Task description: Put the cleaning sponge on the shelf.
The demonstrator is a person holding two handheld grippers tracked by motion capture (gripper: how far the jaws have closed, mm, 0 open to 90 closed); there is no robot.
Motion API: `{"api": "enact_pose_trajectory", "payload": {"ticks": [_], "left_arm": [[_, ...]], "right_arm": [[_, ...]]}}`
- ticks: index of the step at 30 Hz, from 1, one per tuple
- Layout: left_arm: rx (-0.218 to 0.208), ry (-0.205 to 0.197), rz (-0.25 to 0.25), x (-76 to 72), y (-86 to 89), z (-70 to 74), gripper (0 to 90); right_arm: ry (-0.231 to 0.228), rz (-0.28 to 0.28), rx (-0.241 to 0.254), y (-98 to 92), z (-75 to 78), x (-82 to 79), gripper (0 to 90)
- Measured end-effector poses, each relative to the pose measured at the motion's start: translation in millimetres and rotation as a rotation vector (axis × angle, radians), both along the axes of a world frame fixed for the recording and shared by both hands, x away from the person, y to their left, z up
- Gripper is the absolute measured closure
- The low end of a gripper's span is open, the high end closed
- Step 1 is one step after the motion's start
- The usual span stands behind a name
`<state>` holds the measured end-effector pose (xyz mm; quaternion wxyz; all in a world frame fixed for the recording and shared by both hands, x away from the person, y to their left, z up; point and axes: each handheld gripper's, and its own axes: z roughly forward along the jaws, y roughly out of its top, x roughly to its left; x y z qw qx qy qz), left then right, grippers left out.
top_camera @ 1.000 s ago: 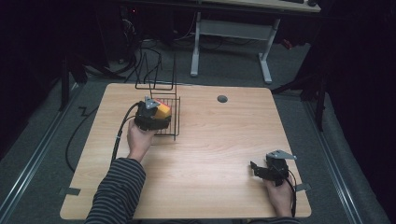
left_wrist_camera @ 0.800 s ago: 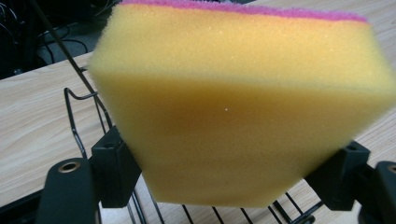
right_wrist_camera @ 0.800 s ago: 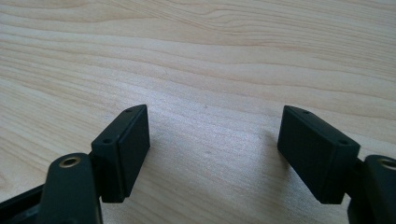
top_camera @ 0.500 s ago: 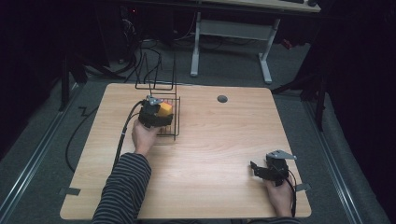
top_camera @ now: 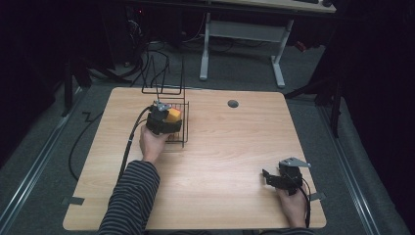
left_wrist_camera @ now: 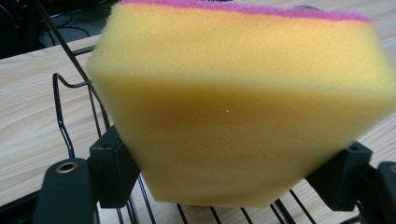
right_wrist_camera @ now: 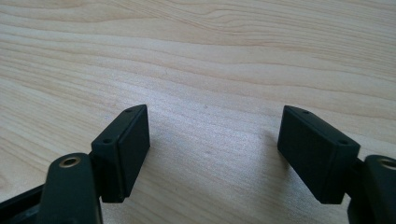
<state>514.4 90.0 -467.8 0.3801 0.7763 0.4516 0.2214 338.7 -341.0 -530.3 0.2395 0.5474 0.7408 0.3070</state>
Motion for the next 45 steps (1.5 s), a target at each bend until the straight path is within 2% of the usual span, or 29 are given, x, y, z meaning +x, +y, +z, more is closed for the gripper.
{"api": "enact_pose_trajectory", "payload": {"ticks": [5, 14, 22, 28, 35, 42, 45], "left_arm": [[0.01, 0.009, -0.003, 0.1, 0.2, -0.5, 21.9], [0.01, 0.037, -0.003, 1.2, -0.2, -7.1, 14.3], [-0.018, 0.046, 0.004, -0.9, 6.3, -7.8, 2.6], [-0.037, 0.031, -0.014, -8.8, 9.9, -1.6, 0.1], [-0.027, 0.006, -0.054, -20.0, 9.0, 9.1, 0.0], [-0.038, -0.011, -0.057, -29.2, 11.8, 16.4, 0.0], [-0.03, -0.009, -0.058, -32.3, 13.1, 17.3, 0.0]], "right_arm": [[0.0, 0.0, 0.0, 0.0, 0.0, 0.0, 25.6], [0.0, 0.0, -0.001, 0.0, 0.0, 0.0, 25.6], [0.0, 0.0, 0.0, 0.0, 0.0, 0.0, 25.6], [0.0, 0.0, 0.0, 0.0, 0.0, 0.0, 25.6], [0.0, 0.0, -0.001, 0.0, 0.0, 0.0, 25.6], [0.0, 0.0, 0.0, 0.0, 0.0, 0.0, 25.6], [0.0, 0.0, 0.0, 0.0, 0.0, 0.0, 25.6]]}}
